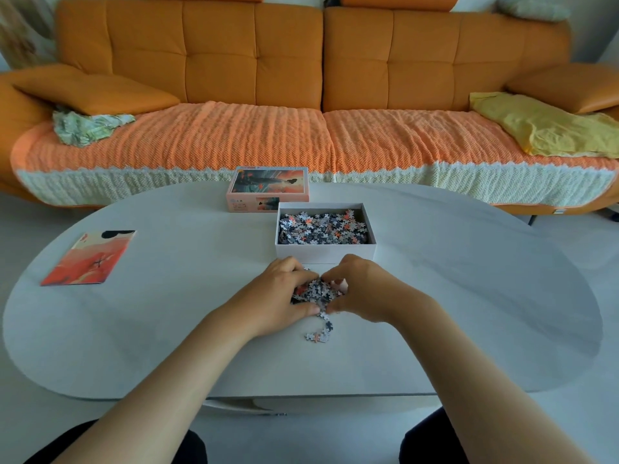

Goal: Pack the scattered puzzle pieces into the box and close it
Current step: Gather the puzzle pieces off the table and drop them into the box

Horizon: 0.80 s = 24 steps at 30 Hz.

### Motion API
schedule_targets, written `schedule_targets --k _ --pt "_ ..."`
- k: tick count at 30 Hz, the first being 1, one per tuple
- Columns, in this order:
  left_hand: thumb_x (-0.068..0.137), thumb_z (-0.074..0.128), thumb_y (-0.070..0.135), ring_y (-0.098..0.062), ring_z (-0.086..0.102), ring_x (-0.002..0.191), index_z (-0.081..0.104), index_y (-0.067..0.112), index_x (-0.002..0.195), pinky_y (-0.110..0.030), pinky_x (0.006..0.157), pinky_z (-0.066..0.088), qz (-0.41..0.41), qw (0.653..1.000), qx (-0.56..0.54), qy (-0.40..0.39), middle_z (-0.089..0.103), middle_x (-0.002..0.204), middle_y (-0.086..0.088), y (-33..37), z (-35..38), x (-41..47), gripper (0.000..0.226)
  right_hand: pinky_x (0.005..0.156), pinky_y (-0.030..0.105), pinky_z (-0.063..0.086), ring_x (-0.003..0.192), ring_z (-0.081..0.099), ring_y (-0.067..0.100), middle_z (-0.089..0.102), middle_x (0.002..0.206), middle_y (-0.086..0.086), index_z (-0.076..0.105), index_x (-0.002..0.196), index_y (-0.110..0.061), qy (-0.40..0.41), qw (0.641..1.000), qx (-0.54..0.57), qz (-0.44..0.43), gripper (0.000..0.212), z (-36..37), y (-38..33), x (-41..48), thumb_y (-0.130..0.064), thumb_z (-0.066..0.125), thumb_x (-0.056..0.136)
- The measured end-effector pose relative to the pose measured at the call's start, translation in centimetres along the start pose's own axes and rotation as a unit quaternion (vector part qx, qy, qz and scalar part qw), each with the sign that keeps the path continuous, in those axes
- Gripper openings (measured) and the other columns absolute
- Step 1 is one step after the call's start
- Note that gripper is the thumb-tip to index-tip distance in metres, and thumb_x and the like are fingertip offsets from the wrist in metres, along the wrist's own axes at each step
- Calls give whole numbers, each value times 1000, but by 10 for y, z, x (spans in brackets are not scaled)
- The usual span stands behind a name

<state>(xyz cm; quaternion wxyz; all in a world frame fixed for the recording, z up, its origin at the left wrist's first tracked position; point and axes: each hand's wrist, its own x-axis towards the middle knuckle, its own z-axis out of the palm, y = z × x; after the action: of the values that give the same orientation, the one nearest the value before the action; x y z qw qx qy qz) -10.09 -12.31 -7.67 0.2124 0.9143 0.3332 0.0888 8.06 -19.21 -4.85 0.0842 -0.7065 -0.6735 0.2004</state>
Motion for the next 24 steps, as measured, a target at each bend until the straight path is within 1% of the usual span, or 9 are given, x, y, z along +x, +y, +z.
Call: schedule_targets --k 3,4,7,11,13,16,18,22,24 --pt "84 69 46 -4 43 107 53 28 134 -25 91 42 -5 1000 -14 14 49 114 11 -1 -1 2 55 59 18 43 83 59 16 50 115 -3 63 125 -27 20 999 27 12 50 1 -1 4 -34 79 78" --pt "84 70 44 -4 46 103 56 28 130 -25 88 43 -6 1000 -17 20 50 113 11 -2 -2 2 51 60 19 45 83 60 15 52 114 -3 64 123 -26 29 999 30 11 47 0 -2 4 -32 78 79" --pt "86 71 35 -4 52 89 64 26 116 -23 80 46 -10 999 -27 31 52 107 12 -4 -4 1 32 70 27 55 83 62 14 59 112 -4 67 118 -23 36 998 53 22 40 -1 -7 6 -27 78 80" --pt "88 69 23 0 54 79 70 24 102 -14 72 43 -6 998 -36 54 58 100 10 -3 -8 1 14 66 29 58 76 64 14 62 106 -6 69 108 -22 28 998 56 30 31 -3 -9 7 -27 78 79" --pt "89 68 18 0 53 76 72 22 101 -9 70 40 -3 997 -32 66 62 98 8 -3 -9 3 13 65 25 56 76 62 10 64 102 -7 71 104 -23 36 998 44 23 25 -3 -9 8 -29 75 80" --pt "88 68 14 -8 59 82 74 20 101 -17 76 46 5 996 -23 82 66 98 4 -5 -9 5 15 76 29 57 83 62 11 69 95 -6 74 98 -22 50 999 2 6 18 -4 -12 11 -29 68 83" --pt "88 68 13 -10 61 84 75 20 101 -20 78 48 11 995 -28 94 68 97 4 -7 -8 8 16 76 33 57 82 64 14 70 91 -4 76 95 -20 53 998 -16 0 17 -3 -15 13 -27 65 84" --pt "88 69 13 0 57 76 76 21 98 -3 71 39 10 993 -51 102 71 94 7 -8 -10 12 15 71 39 56 80 65 28 72 93 12 73 95 -4 53 995 -84 -6 26 -5 -19 19 -13 52 83" --pt "87 70 13 -1 61 74 77 21 96 -3 68 41 3 992 -74 103 72 92 8 -7 -16 14 14 69 40 56 77 66 30 72 91 14 72 92 -3 63 995 -75 -13 24 -8 -20 21 -9 52 82"
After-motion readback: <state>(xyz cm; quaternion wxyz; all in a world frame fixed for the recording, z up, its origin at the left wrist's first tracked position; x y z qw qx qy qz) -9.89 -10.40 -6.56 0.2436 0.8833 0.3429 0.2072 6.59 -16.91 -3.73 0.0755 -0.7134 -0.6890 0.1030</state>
